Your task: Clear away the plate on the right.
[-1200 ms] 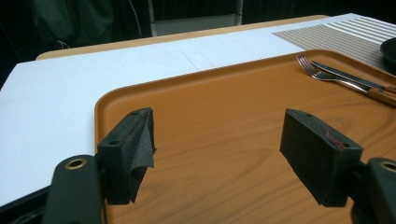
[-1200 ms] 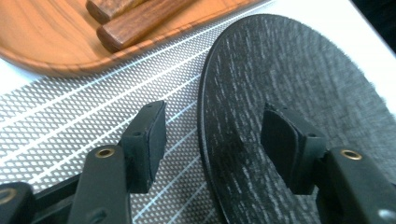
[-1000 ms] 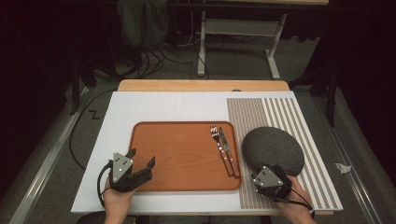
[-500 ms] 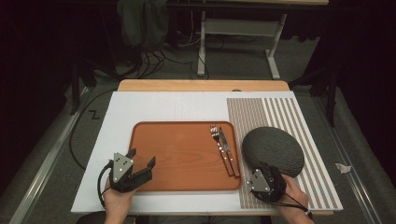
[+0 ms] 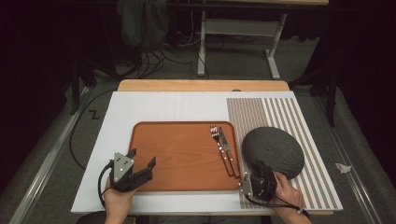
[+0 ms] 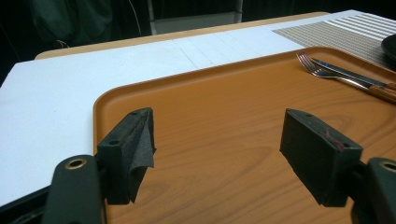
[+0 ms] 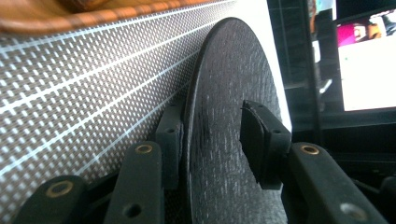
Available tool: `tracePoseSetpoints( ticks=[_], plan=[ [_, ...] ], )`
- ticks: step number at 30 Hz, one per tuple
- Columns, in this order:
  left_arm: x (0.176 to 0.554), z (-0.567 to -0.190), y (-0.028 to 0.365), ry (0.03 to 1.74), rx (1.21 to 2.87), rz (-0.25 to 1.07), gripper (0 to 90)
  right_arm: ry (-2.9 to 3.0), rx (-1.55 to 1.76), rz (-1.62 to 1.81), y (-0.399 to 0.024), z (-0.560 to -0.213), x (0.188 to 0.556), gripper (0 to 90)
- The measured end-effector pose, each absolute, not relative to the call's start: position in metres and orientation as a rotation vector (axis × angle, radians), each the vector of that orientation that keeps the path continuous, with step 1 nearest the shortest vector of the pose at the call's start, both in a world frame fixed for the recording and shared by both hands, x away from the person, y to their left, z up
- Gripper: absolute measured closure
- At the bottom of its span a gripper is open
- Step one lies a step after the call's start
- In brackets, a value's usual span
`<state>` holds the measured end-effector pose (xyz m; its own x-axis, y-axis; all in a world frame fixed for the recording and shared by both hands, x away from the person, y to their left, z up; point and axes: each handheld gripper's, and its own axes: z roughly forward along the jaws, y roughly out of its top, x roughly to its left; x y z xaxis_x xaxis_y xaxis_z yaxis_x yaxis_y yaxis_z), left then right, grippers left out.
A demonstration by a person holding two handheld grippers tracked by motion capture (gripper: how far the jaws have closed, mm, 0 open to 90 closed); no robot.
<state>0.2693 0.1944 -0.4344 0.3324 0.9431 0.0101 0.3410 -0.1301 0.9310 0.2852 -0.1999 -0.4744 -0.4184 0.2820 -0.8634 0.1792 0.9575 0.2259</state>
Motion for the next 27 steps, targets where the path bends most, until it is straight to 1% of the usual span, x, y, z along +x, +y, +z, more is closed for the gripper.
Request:
tracePoseSetpoints(
  ticks=[13, 15, 18, 21, 27],
  plan=[
    [0.27, -0.435, 0.194, 1.171, 1.668, 0.81, 26.6, 1.953, 0.264, -0.003, -0.189, -0.483, 0.29, 64.5],
    [0.27, -0.435, 0.194, 1.171, 1.668, 0.81, 26.5, 1.953, 0.26, 0.0, -0.189, -0.484, 0.291, 66.4],
    [0.27, -0.435, 0.194, 1.17, 1.67, 0.809, 26.5, 1.978, 0.253, -0.005, -0.188, -0.484, 0.29, 74.9],
    [0.27, -0.435, 0.194, 1.17, 1.668, 0.808, 26.6, 1.992, 0.234, -0.009, -0.188, -0.485, 0.29, 80.3],
    [0.27, -0.435, 0.194, 1.167, 1.669, 0.807, 26.5, 2.013, 0.236, -0.011, -0.189, -0.483, 0.291, 80.2]
  ],
)
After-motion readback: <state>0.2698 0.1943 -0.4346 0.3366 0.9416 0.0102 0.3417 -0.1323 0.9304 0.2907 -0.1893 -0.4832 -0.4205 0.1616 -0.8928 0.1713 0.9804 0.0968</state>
